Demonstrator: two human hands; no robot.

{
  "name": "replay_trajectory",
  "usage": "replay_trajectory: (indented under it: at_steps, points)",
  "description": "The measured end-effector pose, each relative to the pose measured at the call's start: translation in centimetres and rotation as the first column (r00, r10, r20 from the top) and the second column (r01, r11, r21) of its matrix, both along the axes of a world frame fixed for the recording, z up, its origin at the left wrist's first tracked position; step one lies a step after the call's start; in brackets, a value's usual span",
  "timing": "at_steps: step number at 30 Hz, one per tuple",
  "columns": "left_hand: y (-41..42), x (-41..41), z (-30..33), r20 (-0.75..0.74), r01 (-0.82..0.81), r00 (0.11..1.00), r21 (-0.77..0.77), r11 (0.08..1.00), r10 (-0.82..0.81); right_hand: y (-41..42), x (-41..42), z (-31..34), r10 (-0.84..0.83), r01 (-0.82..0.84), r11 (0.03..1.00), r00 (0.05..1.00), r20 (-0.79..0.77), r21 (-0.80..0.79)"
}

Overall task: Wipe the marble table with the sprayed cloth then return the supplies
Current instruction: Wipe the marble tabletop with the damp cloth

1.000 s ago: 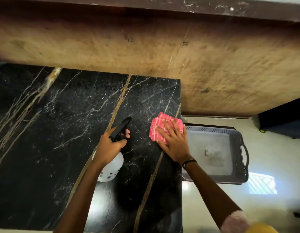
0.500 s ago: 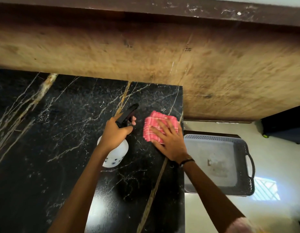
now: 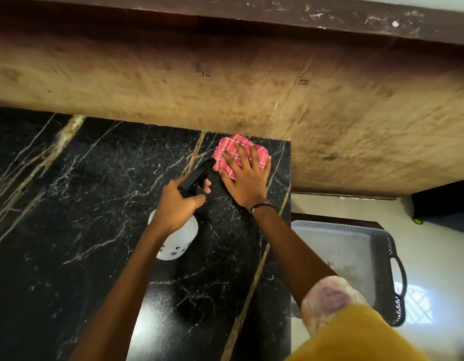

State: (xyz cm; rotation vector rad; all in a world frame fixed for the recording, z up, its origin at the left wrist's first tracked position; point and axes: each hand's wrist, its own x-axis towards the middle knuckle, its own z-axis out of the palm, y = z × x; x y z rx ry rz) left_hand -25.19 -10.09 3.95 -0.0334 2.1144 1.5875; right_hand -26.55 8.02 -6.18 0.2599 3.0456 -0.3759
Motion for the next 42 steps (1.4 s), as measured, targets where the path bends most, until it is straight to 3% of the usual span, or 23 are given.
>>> replay_trajectory:
  at_steps: [6,12,18,23,28,33,42]
  points:
    - [0.0,0.1,-0.4,-0.075,0.010,0.997,-0.007,1.000,-0.011,-1.2,-5.0,0.5,0.046,-0.045,0.999,0.995,0.087,-0.011]
    - [-0.1,0.0,-0.4,-0.059,-0.022,0.998,0.020,1.000,0.023,0.8,0.1,-0.4,0.191,-0.192,0.981,0.979,-0.074,-0.010]
    - [-0.2,0.3,-0.2,-0.058,-0.059,0.996,0.071,0.996,0.063,2.2,7.0,-1.3,-0.181,0.190,0.981,0.972,-0.149,0.046]
    - [-0.4,0.2,-0.6,-0.058,-0.069,0.996,0.058,0.996,0.072,2.6,4.8,-1.4,-0.200,0.210,0.976,0.969,-0.146,0.057]
    - [-0.4,0.4,-0.7,-0.068,-0.075,0.995,0.052,0.996,0.078,5.3,0.4,-1.1,-0.210,0.212,0.976,0.977,-0.036,0.054]
    - [-0.5,0.6,-0.5,-0.107,-0.075,0.991,0.053,0.996,0.080,6.6,-2.4,-0.9,-0.378,0.379,0.925,0.925,0.047,-0.018]
    - [-1.0,0.7,-0.4,-0.101,-0.085,0.991,0.059,0.995,0.091,6.7,-2.0,0.2,-0.551,0.555,0.830,0.832,0.061,-0.065]
